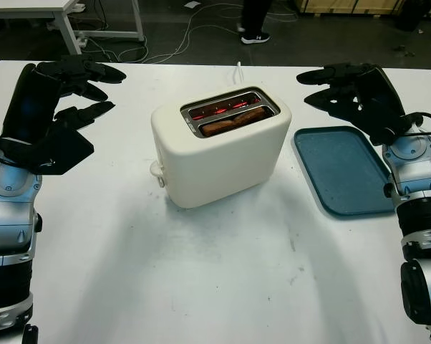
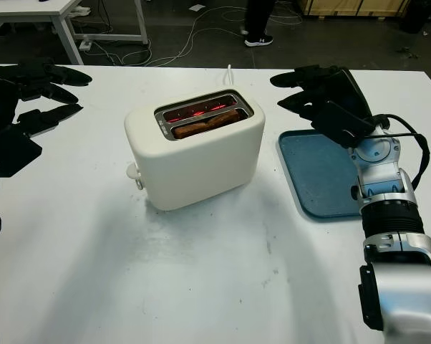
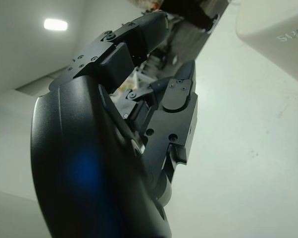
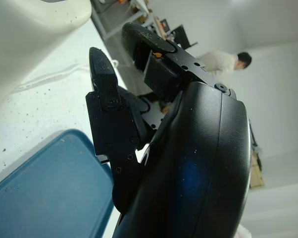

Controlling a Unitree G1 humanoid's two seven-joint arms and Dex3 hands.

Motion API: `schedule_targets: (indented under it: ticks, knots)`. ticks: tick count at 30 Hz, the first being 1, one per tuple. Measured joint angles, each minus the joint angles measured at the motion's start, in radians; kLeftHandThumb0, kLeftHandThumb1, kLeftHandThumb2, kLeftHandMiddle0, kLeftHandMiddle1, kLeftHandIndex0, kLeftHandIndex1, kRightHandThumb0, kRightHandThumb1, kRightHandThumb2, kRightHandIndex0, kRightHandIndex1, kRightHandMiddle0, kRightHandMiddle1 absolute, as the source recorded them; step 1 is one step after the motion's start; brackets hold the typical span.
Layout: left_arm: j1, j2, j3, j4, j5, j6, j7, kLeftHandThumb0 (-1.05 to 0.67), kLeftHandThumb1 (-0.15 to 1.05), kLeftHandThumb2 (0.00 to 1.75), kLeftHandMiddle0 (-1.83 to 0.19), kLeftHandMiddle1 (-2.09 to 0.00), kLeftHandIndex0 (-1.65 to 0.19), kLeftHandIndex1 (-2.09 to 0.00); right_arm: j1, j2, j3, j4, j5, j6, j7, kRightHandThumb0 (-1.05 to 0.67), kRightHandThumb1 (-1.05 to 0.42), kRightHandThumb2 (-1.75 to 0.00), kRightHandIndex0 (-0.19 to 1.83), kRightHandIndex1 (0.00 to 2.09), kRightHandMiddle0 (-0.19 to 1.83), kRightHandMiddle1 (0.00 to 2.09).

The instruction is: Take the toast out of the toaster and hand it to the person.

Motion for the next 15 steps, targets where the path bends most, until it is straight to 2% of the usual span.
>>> schedule_targets:
  ticks: [15]
  knots:
    - [0.0, 0.0, 0.001, 0.003, -0.002, -0.009, -0.001, 0.05, 0.87, 0.01, -0.77, -0.81, -0.82, -0.46, 0.0, 0.0, 0.0, -0.001, 0.003, 0.0, 0.0, -0.3, -0.92, -0.06, 1.04, 0.19, 0.94, 0.0]
